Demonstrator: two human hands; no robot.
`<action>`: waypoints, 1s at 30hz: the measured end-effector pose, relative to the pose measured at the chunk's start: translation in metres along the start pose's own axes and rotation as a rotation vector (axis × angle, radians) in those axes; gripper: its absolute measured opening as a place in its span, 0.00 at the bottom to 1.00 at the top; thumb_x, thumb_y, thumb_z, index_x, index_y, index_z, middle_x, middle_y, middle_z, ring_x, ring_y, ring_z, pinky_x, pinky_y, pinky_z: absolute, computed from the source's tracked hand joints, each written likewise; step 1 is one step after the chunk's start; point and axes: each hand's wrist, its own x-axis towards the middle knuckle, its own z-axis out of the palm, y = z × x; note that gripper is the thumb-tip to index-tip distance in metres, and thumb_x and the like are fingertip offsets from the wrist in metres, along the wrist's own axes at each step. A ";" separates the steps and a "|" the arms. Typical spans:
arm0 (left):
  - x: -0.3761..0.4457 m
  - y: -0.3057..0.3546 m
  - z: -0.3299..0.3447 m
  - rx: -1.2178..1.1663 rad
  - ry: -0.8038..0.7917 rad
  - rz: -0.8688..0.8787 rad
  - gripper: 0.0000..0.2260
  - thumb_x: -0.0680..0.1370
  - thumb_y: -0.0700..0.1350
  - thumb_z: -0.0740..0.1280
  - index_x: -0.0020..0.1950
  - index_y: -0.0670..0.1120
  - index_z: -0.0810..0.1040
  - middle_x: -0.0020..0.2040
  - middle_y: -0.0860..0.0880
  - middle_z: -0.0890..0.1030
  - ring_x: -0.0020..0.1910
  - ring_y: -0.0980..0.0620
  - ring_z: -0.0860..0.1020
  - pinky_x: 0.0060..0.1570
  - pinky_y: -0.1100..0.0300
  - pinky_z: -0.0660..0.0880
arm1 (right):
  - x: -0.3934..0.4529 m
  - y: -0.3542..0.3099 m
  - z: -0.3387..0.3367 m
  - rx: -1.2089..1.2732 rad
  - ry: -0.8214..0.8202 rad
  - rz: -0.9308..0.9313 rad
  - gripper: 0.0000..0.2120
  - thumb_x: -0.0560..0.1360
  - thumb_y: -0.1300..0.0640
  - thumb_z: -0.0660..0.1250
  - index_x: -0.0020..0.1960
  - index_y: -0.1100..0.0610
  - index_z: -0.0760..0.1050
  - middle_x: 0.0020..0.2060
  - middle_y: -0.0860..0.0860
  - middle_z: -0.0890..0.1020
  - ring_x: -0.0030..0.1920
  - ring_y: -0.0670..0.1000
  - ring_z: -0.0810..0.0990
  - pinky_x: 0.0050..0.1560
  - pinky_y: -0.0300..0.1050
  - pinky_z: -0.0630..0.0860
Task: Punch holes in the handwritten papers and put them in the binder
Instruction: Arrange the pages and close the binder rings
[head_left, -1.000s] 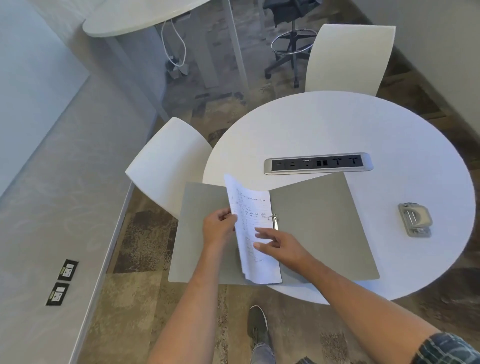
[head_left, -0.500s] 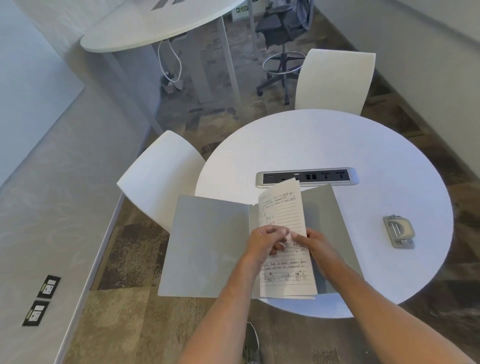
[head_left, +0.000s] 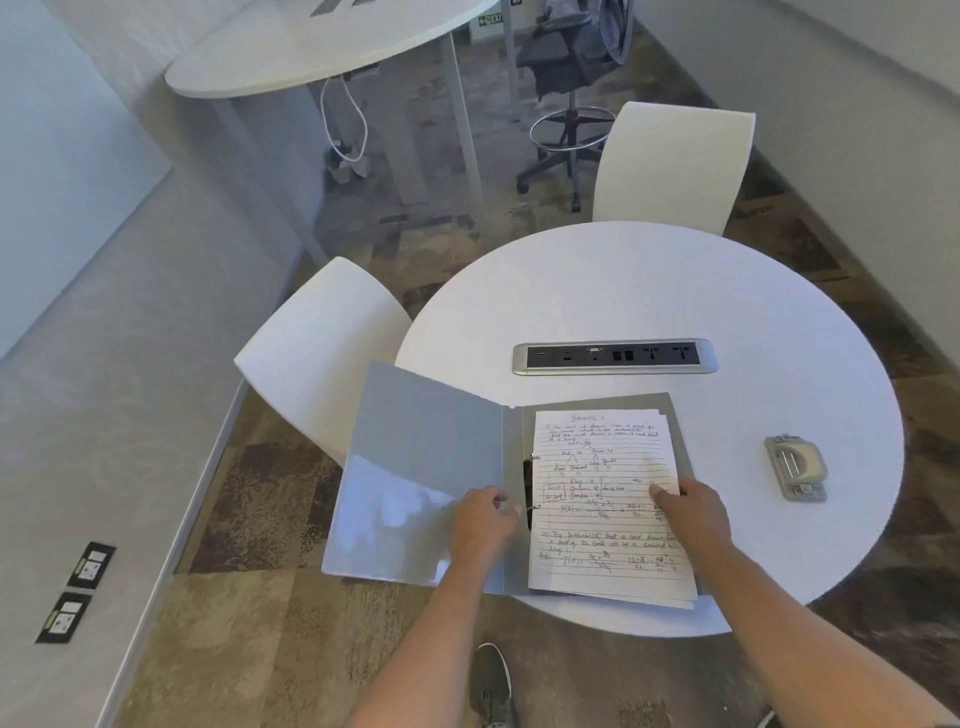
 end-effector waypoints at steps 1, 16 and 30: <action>0.001 -0.001 0.001 -0.001 -0.004 0.004 0.16 0.80 0.50 0.69 0.66 0.47 0.79 0.63 0.49 0.80 0.61 0.50 0.79 0.57 0.56 0.76 | -0.001 -0.002 0.002 -0.050 0.029 0.007 0.13 0.79 0.49 0.69 0.58 0.56 0.78 0.46 0.50 0.85 0.46 0.56 0.84 0.51 0.57 0.82; 0.007 0.006 0.021 0.004 -0.058 0.007 0.11 0.77 0.48 0.73 0.58 0.49 0.81 0.56 0.47 0.80 0.52 0.50 0.80 0.50 0.57 0.77 | -0.038 -0.025 0.069 -1.033 -0.463 -0.919 0.34 0.80 0.40 0.63 0.82 0.42 0.55 0.82 0.46 0.59 0.81 0.51 0.56 0.78 0.54 0.55; 0.023 0.027 0.038 -0.002 0.051 -0.107 0.09 0.77 0.41 0.66 0.36 0.46 0.76 0.35 0.49 0.80 0.37 0.48 0.79 0.31 0.60 0.71 | -0.024 0.002 0.063 -1.001 -0.652 -0.786 0.47 0.79 0.46 0.66 0.83 0.45 0.35 0.83 0.42 0.44 0.82 0.45 0.43 0.80 0.51 0.45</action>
